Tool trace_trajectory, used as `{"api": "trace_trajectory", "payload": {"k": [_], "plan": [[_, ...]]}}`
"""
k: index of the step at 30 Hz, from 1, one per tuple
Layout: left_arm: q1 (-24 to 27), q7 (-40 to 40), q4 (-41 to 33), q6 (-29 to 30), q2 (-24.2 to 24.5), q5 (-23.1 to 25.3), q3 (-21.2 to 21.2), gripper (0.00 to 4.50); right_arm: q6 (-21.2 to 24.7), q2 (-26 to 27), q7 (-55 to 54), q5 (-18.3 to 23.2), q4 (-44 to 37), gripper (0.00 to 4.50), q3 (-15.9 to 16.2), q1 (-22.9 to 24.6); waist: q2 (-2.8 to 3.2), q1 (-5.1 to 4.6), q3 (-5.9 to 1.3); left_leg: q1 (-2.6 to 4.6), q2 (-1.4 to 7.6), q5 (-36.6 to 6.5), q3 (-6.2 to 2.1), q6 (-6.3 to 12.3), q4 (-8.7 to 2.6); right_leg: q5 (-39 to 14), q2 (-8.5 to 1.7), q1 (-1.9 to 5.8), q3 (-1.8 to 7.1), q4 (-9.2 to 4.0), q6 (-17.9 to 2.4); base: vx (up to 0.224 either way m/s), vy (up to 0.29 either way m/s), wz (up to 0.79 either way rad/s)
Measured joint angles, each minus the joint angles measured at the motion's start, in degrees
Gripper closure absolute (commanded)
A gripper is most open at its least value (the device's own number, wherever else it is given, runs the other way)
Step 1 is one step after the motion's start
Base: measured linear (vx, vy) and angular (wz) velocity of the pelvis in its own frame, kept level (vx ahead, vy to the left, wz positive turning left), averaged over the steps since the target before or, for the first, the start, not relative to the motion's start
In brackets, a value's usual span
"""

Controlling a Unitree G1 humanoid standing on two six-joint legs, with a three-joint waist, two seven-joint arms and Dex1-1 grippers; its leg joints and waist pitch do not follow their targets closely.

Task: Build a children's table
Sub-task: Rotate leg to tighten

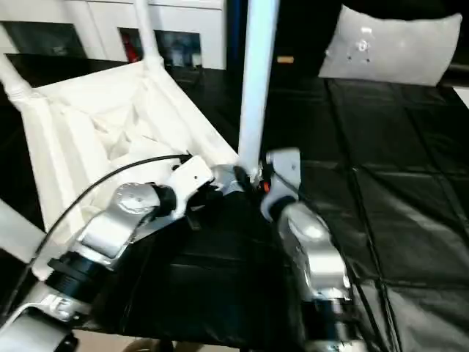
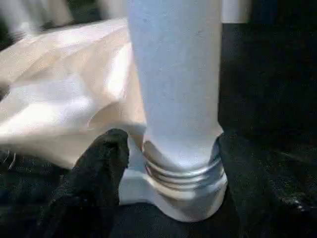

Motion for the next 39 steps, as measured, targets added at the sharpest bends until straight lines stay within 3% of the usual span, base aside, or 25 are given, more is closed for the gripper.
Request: {"api": "trace_trajectory", "payload": {"k": [7, 13, 20, 22, 32, 39], "plan": [[1.6, -10.1, -0.4, -6.7, 6.8, -3.4, 0.1, 4.5, -3.0, -11.1, 18.2, 2.3, 0.6, 0.86, 2.3, -1.7, 0.01, 0.46, 0.06, -0.05, 0.04, 0.0, 0.01, 0.02, 0.04, 0.0, 0.01, -0.11, -0.03, -0.01, 0.0, 0.0, 0.0, 0.0], [2.3, -20.0, 0.9, -13.8, 12.2, -5.7, -0.8, 4.5, -4.3, -18.2, 34.6, 5.5, 1.6, 0.86, 5.8, -3.3, -0.03, 1.76, 0.08, -0.1, 0.02, 0.0, 0.03, 0.14, 0.09, 0.0, -0.04, -0.06, -0.04, -0.09, 0.0, 0.0, 0.0, 0.0], [2.3, -28.0, 0.9, -15.5, 15.2, -8.3, -1.8, 4.5, -5.1, -19.8, 44.1, 6.4, 4.9, 1.19, 9.3, -5.4, -0.18, 2.42, 0.14, -0.11, 0.04, 0.1, 0.05, 0.16, 0.09, 0.0, -0.05, -0.07, -0.05, -0.08, 0.0, 0.0, 0.0, 0.0], [2.3, -29.0, 0.9, -16.0, 15.3, -8.3, -2.0, 4.5, -5.0, -19.7, 45.6, 6.6, 6.0, 1.51, 10.0, -6.4, -0.21, 2.49, 0.15, -0.11, 0.04, 0.1, 0.05, 0.15, 0.1, 0.0, -0.05, -0.06, -0.05, -0.08, -0.1, 0.0, 0.0, 0.0], [1.9, -30.4, 1.0, -17.0, 15.3, -8.9, -2.7, 4.5, -4.3, -19.0, 47.9, 8.0, 8.3, 2.45, 10.8, -7.9, -0.29, 2.9, 0.19, -0.12, 0.05, 0.2, 0.08, 0.37, 0.1, 0.0, -0.06, -0.07, -0.05, -0.07, -0.1, 0.0, 0.0, 0.0], [1.9, -30.5, 1.3, -17.4, 15.5, -9.1, -2.7, 4.5, -4.0, -18.7, 47.9, 8.3, 8.4, 2.56, 10.7, -7.9, -0.29, 2.88, 0.19, -0.1, 0.06, 0.2, 0.08, 0.36, 0.09, 0.0, -0.06, -0.07, -0.06, -0.06, -0.1, 0.0, 0.0, 0.0]]}}
